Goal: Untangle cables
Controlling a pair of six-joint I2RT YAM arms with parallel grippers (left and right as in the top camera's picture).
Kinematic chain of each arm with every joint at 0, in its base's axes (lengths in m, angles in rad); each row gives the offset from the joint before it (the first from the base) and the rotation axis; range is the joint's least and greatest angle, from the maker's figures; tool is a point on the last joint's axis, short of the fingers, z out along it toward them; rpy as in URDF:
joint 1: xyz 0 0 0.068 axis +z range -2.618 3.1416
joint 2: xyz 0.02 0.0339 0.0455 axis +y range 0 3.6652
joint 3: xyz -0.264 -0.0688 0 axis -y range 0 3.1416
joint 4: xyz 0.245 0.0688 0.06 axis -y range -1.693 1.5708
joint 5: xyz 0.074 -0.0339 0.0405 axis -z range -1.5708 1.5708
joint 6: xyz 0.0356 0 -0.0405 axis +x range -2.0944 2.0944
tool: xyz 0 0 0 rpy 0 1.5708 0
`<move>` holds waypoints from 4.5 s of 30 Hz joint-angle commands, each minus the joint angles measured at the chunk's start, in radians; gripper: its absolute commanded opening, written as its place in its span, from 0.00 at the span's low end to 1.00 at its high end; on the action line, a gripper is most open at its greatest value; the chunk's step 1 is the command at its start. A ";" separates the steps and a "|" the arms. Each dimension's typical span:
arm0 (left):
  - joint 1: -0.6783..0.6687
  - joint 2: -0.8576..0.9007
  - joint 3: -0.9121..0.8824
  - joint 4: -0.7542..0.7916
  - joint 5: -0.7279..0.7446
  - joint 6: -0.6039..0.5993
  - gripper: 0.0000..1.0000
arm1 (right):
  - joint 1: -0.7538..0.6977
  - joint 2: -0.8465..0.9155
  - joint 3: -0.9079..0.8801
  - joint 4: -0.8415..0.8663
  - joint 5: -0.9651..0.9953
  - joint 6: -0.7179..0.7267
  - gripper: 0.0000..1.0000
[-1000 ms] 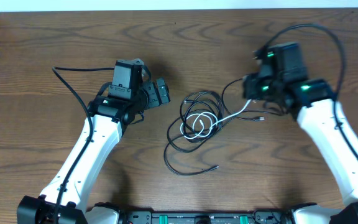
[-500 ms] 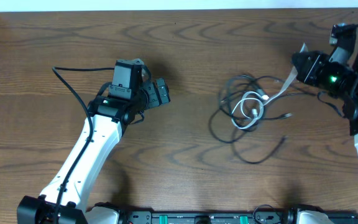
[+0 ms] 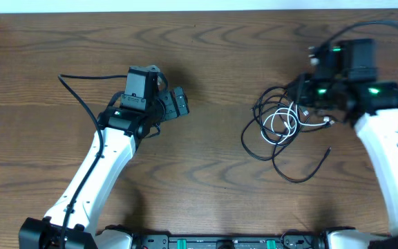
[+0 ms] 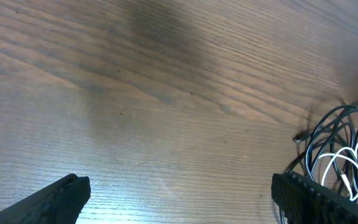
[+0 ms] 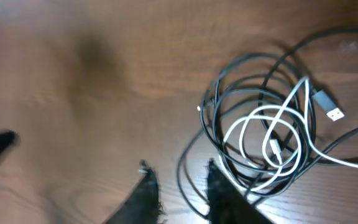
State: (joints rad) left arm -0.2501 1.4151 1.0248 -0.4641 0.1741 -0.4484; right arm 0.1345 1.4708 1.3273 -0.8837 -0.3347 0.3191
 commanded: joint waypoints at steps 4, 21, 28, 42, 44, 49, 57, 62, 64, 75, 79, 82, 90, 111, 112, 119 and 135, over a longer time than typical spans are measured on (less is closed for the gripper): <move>0.005 -0.010 0.000 0.000 -0.010 0.002 1.00 | 0.079 0.114 -0.008 -0.070 0.097 -0.019 0.37; 0.005 -0.010 0.000 0.000 -0.010 0.002 1.00 | 0.102 0.434 -0.008 0.013 0.274 0.346 0.35; 0.005 -0.010 0.000 0.000 -0.009 0.002 1.00 | 0.103 0.481 -0.008 0.076 0.314 0.455 0.34; 0.005 -0.010 0.000 0.000 -0.010 0.002 1.00 | 0.139 0.599 -0.008 0.107 0.303 0.588 0.28; 0.005 -0.010 0.000 0.000 -0.009 0.002 1.00 | 0.143 0.611 -0.008 0.106 0.302 0.618 0.29; 0.005 -0.010 0.000 0.000 -0.009 0.002 1.00 | 0.143 0.636 -0.008 0.107 0.302 0.685 0.39; 0.005 -0.010 0.000 0.000 -0.010 0.002 1.00 | 0.144 0.641 -0.008 0.105 0.306 0.671 0.28; 0.005 -0.010 0.000 0.000 -0.010 0.002 1.00 | 0.153 0.643 -0.008 0.091 0.332 0.648 0.01; 0.005 -0.010 0.000 0.000 -0.010 0.002 1.00 | 0.159 0.643 -0.008 0.102 0.327 0.622 0.01; 0.005 -0.010 0.000 0.000 -0.010 0.002 1.00 | 0.166 0.428 0.014 0.166 0.096 0.252 0.01; 0.005 -0.010 0.000 0.000 -0.010 0.002 1.00 | 0.195 0.254 0.014 0.167 0.023 0.166 0.01; 0.005 -0.010 0.000 0.000 -0.010 0.002 1.00 | 0.211 0.148 0.014 0.177 -0.027 0.139 0.01; 0.005 -0.010 0.000 0.000 -0.010 0.002 1.00 | 0.223 -0.052 0.014 0.194 -0.059 0.071 0.01; 0.005 -0.010 0.000 0.000 -0.010 0.002 1.00 | 0.246 0.004 0.013 0.132 0.059 0.095 0.24; 0.005 -0.010 0.000 0.000 -0.010 0.002 1.00 | 0.254 0.014 0.010 0.117 0.074 0.095 0.29; 0.005 -0.010 0.000 0.000 -0.010 0.002 1.00 | 0.301 0.127 0.004 0.055 0.098 0.148 0.41; 0.005 -0.010 0.000 0.000 -0.010 0.002 1.00 | 0.321 0.439 0.004 0.138 0.313 0.181 0.43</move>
State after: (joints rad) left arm -0.2501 1.4151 1.0248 -0.4641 0.1741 -0.4484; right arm 0.4458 1.8656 1.3338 -0.7540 -0.0578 0.4889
